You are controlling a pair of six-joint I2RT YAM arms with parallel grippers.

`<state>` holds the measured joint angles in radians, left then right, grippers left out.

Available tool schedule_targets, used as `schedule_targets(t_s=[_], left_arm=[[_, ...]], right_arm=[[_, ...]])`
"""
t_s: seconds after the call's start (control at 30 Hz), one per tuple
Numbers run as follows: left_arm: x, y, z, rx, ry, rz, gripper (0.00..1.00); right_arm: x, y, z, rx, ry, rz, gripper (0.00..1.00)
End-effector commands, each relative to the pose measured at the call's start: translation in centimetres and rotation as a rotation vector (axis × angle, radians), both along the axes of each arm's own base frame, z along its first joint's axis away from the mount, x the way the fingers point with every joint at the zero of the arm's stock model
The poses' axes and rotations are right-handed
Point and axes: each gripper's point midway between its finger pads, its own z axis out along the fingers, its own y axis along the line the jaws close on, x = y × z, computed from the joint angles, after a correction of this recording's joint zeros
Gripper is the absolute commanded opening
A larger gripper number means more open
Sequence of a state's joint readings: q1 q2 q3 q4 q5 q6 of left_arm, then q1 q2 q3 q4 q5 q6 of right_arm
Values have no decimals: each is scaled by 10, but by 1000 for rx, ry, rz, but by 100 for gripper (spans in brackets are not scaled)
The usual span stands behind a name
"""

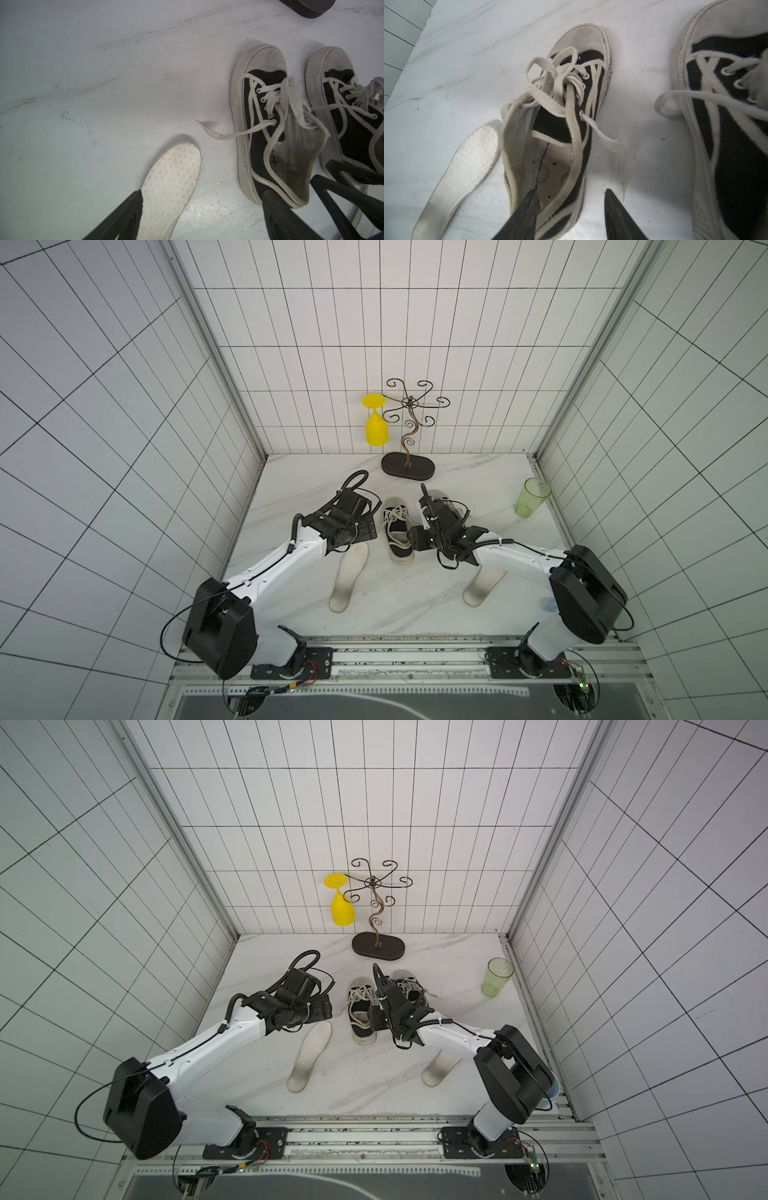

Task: Insert the insole into the shoe
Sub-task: Adjust the shoe at the center of the board.

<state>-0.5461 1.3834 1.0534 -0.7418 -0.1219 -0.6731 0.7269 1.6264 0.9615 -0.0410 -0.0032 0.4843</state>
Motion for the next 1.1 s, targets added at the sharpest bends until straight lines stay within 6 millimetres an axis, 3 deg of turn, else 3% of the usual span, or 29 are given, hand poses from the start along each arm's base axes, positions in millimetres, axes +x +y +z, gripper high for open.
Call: schedule_targets(t_s=[0.0, 0.3, 0.4, 0.6, 0.83, 1.07], left_arm=[[-1, -18, 2, -24, 17, -28, 88], [-2, -62, -7, -23, 45, -104, 87], [7, -69, -18, -7, 62, -98, 74], [26, -82, -34, 30, 81, -106, 68], [48, -80, -47, 141, 91, -85, 54], [58, -78, -61, 204, 105, -93, 37]], right_arm=[[26, 19, 36, 69, -58, -20, 50], [57, 10, 33, 90, -54, -74, 40], [63, 12, 30, 88, -44, -58, 34], [64, 12, 24, 84, -26, -46, 31], [62, 14, 19, 74, -6, -27, 26], [60, 13, 11, 52, 13, -19, 31]])
